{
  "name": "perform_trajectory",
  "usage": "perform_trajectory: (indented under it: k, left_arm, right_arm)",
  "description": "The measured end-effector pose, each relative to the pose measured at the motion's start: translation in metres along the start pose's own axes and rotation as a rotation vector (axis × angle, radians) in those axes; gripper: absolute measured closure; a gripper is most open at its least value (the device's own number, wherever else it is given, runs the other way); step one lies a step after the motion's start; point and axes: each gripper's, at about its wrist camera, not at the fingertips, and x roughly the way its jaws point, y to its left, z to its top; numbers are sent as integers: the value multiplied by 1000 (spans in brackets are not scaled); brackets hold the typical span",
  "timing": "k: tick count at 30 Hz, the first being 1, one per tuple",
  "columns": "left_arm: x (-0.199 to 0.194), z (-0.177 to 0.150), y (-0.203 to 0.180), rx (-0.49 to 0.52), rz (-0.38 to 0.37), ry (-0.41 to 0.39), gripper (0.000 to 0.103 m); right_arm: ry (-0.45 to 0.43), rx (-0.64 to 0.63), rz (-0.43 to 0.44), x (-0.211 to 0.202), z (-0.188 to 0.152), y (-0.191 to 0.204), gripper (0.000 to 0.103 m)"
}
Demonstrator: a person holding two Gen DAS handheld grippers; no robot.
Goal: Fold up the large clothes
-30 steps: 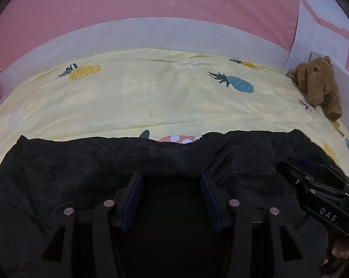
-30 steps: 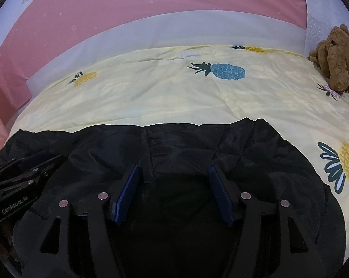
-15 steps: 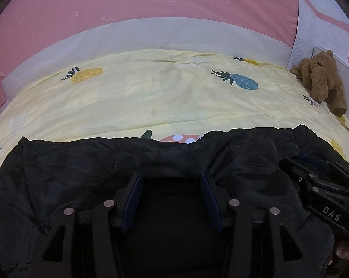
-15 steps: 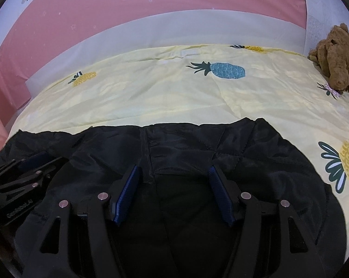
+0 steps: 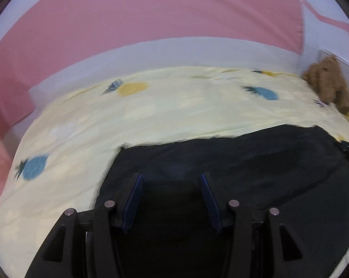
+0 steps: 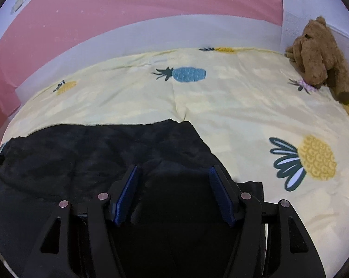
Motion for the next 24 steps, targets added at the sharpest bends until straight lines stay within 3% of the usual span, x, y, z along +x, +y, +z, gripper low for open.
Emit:
perform_trajectory:
  k: [2, 8, 11, 13, 18, 21, 24]
  left_arm:
    - [6, -8, 17, -52, -44, -4, 46]
    - [28, -19, 9, -72, -33, -26, 44]
    - [24, -11, 10, -59, -20, 5, 45]
    - [8, -5, 9, -61, -19, 0, 46]
    - [-45, 3, -22, -34, -173, -71, 46]
    - [-47, -2, -64, 38, -279, -26, 46]
    - [-18, -16, -86, 69, -263, 58, 45]
  right_arm:
    - [-9, 3, 2, 5, -3, -2, 39]
    - [10, 8, -16, 15, -7, -3, 38]
    - [19, 1, -52, -5, 2, 4, 38]
    - [-25, -22, -15, -32, 7, 17, 38]
    - [-59, -165, 126, -73, -1, 83, 38]
    - [29, -223, 146, -57, -17, 111, 38]
    - [69, -244, 124, -32, -29, 113, 38]
